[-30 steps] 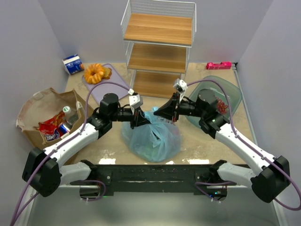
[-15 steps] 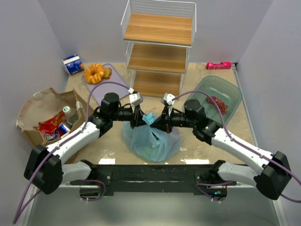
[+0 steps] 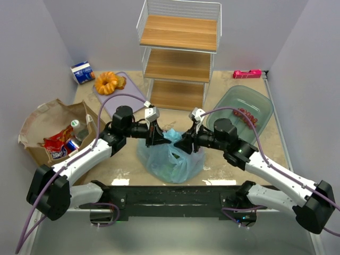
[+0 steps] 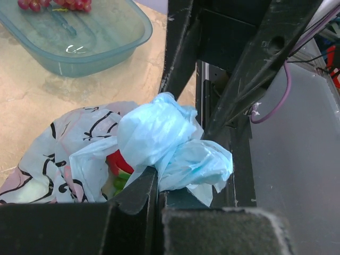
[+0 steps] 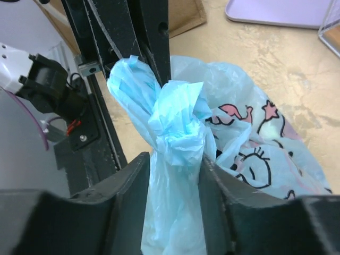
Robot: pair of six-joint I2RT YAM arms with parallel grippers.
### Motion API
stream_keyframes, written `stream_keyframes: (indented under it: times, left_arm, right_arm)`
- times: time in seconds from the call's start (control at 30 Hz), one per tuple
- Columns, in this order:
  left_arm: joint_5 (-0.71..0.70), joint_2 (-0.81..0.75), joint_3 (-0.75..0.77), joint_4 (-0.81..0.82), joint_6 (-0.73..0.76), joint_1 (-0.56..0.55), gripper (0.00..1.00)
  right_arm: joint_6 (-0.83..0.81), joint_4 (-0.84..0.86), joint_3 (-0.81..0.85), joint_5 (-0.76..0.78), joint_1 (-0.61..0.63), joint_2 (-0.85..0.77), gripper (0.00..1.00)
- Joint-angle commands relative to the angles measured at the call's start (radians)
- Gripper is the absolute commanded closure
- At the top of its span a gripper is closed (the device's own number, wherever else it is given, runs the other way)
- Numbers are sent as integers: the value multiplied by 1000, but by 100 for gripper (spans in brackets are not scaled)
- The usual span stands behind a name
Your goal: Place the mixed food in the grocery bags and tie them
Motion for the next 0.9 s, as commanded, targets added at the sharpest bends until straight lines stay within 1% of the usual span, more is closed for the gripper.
stream_keyframes:
  times: [0.0,0.03,0.07,0.13,0.2,0.23,0.4,0.57,0.73,0.87]
  left_arm:
    - [40,-22,-14,93,-47,-2,100]
    - [31,-22,-16,97,-54,-2,100]
    - [23,-23,-16,97,-57,-4,100]
    - [14,-16,-11,94,-69,-2,100]
    - [28,-3,3,87,-72,-2,100]
    - [32,0,6,81,-74,-1,100]
    - [25,1,12,68,-75,1,100]
    - [17,3,21,48,-67,9,100]
    - [17,7,24,42,-64,10,100]
    - [18,9,26,41,-64,13,100]
  right_arm:
    - [-42,-68,25,69,3,-84,40]
    - [-51,-68,10,72,1,-101,28]
    - [-59,-70,6,70,3,-138,25]
    - [-80,-99,1,93,4,-161,20]
    - [-99,-139,4,148,16,-152,19]
    - [-114,-153,15,173,21,-143,2]
    - [-149,-182,22,309,93,-86,1]
    - [-183,-197,30,398,164,-41,1]
    - [-194,-193,27,446,199,-12,1]
    - [-198,-208,35,553,236,21,1]
